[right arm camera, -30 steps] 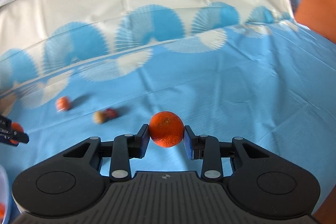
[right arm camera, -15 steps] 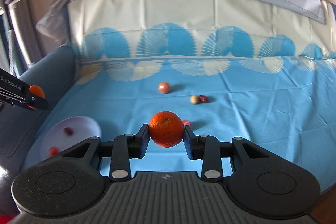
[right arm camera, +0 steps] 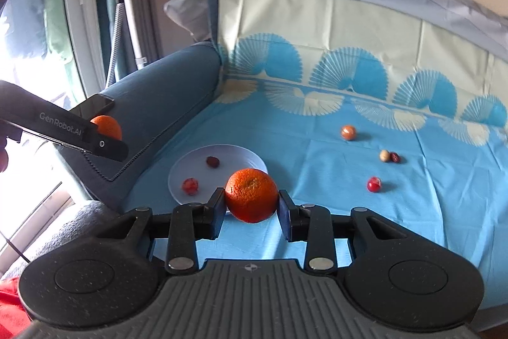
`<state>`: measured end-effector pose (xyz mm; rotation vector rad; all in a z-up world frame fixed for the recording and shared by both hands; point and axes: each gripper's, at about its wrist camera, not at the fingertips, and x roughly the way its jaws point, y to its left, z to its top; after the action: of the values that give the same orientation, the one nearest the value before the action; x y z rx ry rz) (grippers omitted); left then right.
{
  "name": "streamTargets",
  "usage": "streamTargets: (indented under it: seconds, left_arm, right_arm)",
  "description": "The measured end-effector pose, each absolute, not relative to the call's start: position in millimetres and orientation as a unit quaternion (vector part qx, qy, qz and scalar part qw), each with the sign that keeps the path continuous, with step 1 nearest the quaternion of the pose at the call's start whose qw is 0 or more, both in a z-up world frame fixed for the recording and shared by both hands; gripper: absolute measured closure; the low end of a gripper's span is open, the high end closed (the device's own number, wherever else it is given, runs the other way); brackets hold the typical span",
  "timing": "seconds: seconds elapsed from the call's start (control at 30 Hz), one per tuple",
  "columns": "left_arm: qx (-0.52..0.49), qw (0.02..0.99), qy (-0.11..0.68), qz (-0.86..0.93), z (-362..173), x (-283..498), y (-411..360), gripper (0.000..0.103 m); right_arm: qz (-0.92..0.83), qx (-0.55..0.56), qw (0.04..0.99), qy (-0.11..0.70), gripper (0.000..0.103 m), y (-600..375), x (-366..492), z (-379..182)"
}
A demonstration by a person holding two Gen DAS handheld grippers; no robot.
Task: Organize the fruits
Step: 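Carry both mandarins over the plate and open both tools to drop them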
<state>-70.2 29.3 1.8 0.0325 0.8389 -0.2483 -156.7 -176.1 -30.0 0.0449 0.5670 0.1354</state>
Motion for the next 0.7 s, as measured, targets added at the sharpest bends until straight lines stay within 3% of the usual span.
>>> streamTargets:
  seconds: [0.7]
  left_arm:
    - [-0.007,0.913,0.388,-0.124,4,-80,53,0.068]
  right_arm:
    - [0.061,-0.019,0.958,0.28,0.067,-156,-163,-21]
